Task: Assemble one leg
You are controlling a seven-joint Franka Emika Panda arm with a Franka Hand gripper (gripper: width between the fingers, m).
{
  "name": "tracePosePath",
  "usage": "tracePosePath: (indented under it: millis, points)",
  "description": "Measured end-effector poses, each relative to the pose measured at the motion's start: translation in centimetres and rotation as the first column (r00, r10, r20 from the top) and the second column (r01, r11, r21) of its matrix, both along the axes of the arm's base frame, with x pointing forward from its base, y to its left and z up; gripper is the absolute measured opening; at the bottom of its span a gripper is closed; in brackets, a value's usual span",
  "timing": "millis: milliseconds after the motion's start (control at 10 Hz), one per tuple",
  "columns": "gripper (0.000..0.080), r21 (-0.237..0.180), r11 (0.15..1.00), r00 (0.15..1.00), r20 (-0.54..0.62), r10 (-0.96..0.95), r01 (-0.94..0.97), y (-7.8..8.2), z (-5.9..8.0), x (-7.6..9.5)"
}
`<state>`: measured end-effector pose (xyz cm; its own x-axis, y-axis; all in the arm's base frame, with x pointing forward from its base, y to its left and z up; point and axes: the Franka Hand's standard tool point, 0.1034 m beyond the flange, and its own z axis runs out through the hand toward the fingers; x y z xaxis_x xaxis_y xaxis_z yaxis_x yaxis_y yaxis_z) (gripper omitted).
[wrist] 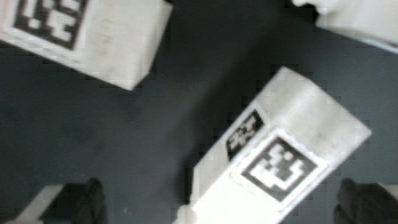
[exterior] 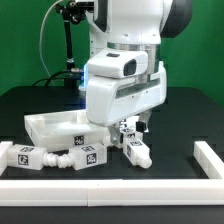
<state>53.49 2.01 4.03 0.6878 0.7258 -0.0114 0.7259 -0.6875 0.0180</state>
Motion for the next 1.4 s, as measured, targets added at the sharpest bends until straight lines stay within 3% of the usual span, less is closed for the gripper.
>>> tracePosePath:
  millis: [200, 400, 600, 800, 900, 1000, 1200, 1400]
  points:
    - [0.0649, 0.017, 0.993, 0.992, -0.063, -0.112, 0.114, 0.3, -1.3, -0.3]
    - [0.0649, 0.034, 0.992, 0.993, -0.03, -0.118, 0.119, 1.2, -2.1, 0.1]
    - [0.0649, 0.038, 0.995, 0.995, -0.01, -0.097, 0.097, 0.9, -2.3, -0.1]
    - [0.0412, 0.038, 0.995, 0.995, -0.01, -0.096, 0.096, 0.9, -2.3, -0.2]
    - [0.0412, 0.038, 0.995, 0.995, -0.01, -0.095, 0.096, 0.9, -2.3, -0.2]
    - [0.0281, 0.038, 0.995, 0.996, -0.009, -0.094, 0.094, 1.1, -2.3, -0.2]
    - [0.0281, 0.023, 0.999, 1.0, 0.009, -0.023, 0.022, 4.3, -1.1, -0.6]
    - [0.0281, -0.007, 0.989, 0.989, -0.006, 0.145, -0.146, 6.7, 2.1, -1.0]
